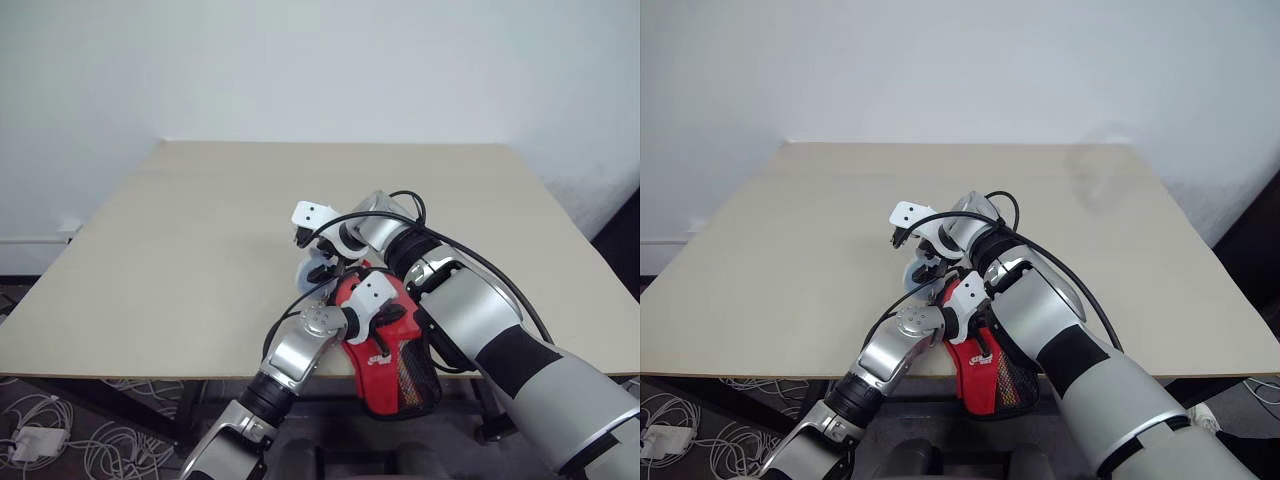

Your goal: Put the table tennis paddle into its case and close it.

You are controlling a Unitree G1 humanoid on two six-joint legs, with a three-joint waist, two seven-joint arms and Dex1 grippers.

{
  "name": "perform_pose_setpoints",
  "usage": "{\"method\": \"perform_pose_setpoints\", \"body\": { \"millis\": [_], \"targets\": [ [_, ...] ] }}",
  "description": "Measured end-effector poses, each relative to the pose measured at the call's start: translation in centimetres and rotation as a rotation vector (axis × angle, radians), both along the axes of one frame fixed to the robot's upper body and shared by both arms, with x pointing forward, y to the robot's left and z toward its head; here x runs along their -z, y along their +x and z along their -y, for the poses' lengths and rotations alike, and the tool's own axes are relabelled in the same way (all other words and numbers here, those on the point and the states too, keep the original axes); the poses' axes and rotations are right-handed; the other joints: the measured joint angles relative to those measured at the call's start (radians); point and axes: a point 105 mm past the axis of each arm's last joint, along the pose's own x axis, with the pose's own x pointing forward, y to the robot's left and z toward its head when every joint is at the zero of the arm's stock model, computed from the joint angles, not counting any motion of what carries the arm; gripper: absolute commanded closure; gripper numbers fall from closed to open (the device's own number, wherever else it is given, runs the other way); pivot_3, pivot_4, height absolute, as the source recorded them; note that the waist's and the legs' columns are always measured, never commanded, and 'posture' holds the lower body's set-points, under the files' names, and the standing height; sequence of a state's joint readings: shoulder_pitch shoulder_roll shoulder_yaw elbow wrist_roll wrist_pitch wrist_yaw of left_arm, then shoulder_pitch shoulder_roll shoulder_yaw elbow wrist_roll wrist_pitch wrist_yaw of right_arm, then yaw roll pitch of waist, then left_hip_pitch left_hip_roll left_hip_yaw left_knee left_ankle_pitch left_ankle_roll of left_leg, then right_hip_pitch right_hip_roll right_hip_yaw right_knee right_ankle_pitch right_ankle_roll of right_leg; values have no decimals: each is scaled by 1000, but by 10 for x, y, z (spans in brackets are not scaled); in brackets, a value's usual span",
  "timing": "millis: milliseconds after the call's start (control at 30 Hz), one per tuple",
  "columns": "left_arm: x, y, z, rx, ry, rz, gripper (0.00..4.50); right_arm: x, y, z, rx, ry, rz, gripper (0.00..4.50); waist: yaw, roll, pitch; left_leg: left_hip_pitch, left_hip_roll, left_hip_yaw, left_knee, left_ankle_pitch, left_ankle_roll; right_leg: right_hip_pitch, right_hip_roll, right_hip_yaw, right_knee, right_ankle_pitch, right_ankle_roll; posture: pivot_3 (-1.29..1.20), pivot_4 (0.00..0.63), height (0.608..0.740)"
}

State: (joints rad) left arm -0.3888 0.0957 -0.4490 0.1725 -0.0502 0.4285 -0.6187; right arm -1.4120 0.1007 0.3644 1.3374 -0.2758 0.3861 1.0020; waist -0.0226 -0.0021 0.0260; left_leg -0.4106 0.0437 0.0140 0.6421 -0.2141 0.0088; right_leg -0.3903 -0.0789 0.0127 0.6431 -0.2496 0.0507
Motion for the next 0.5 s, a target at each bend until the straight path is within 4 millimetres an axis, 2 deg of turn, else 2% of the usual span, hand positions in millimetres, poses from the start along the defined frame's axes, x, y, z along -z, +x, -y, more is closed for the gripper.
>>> {"method": "perform_pose_setpoints", "body": {
  "millis": [100,400,467,500],
  "targets": [
    [0,0,0,-1,0,-1,4500,2,-2,-1,-8,-1,-11,916,0,0,-1,0,0,0,0,0,0,0,0,0,0,0,0,0,0,740],
    [1,0,0,-1,2,-4,4500,7,-9,-4,-51,-12,-45,4050,0,0,-4,0,0,0,0,0,0,0,0,0,0,0,0,0,0,740],
    [1,0,0,0,2,-4,4500,7,-10,-5,-62,-9,-47,4488,0,0,-4,0,0,0,0,0,0,0,0,0,0,0,0,0,0,740],
    [1,0,0,1,2,-4,4500,6,-10,-5,-67,-6,-46,4488,0,0,-4,0,0,0,0,0,0,0,0,0,0,0,0,0,0,740]
  ]
}}
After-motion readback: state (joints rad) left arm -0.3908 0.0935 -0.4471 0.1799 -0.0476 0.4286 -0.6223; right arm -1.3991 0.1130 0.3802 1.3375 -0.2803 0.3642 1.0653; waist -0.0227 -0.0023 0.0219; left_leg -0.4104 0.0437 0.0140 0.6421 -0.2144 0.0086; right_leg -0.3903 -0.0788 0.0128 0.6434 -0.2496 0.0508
